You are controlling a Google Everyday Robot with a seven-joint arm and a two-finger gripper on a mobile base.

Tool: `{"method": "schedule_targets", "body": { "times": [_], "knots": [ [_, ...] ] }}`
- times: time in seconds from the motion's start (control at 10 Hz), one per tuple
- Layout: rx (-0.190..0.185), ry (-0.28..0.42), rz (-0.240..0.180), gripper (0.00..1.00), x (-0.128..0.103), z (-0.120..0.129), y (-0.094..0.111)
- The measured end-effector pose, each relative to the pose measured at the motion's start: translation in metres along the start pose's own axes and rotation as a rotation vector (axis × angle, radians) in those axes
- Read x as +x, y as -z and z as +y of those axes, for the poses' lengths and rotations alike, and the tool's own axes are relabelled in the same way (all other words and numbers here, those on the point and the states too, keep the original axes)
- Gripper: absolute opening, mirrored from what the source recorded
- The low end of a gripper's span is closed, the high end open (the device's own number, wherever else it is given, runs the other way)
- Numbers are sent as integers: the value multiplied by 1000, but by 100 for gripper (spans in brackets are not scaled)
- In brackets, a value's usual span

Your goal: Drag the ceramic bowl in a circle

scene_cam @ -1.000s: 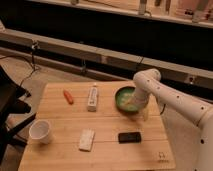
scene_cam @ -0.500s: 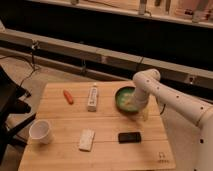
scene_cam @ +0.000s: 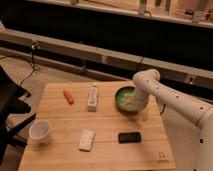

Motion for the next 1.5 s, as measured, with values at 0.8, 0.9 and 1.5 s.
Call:
{"method": "schedule_targets", "body": {
  "times": [0.8, 0.9, 1.5],
  "knots": [
    [27, -85, 40, 76, 37, -13, -18],
    [28, -84, 44, 67, 38, -14, -20],
    [61, -64, 22, 7, 26, -16, -22]
  ]
}}
